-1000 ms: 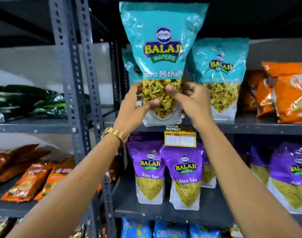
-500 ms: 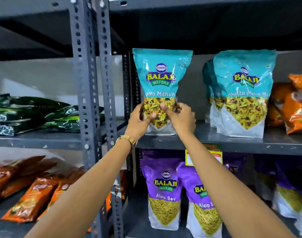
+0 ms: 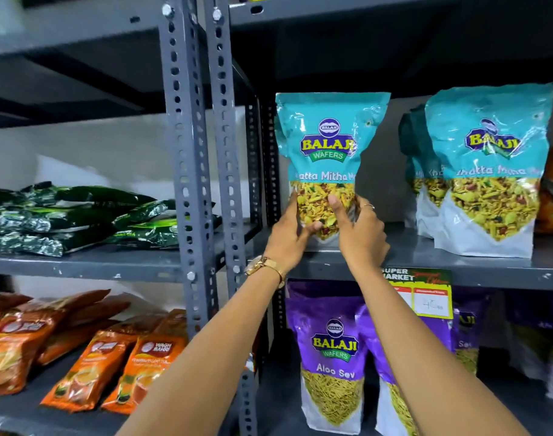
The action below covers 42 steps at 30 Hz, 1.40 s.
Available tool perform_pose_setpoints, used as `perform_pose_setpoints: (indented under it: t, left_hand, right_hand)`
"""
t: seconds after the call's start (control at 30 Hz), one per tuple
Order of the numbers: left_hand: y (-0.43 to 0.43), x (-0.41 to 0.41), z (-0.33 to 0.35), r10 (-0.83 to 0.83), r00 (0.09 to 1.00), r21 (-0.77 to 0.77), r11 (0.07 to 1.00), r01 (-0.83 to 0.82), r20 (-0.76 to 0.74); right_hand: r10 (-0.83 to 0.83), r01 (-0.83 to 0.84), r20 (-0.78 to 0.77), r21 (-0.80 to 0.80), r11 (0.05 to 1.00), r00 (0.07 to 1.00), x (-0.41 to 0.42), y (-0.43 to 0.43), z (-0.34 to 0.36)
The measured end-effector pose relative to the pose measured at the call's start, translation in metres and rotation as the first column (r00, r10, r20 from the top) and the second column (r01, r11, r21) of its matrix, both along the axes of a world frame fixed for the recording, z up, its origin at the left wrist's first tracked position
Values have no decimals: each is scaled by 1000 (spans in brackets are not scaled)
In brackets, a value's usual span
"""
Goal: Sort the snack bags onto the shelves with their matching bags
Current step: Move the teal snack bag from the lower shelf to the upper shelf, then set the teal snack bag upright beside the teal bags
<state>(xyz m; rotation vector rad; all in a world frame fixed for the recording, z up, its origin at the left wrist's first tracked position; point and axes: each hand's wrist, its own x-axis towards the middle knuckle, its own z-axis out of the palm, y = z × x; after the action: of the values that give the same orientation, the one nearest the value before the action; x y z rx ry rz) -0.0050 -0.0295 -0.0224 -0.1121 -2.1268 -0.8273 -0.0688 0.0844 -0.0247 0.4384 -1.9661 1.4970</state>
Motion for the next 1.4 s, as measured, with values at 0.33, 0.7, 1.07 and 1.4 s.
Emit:
perform_pose_setpoints:
  t: [0.33,0.7,1.07,1.4]
  left_hand:
    - [15,12,-12,157,982,-3,987,-158,-103]
    - [85,71,-200,-7,998,-60,998,2,-70]
    - [156,-22,-295,-193,890,589,802,-100,414]
    - [194,-73,-309,-58,886,577,778,-249,460]
  right_hand:
    - [122,-113,-78,110,987,989,18,15,-5]
    - [84,-118,-336,-81,990,938,52,118,-208]
    - [278,-234,527,-149,961,803,-12,168,-297]
    - [353,-254,486,-259,932,799,-46,209,-316]
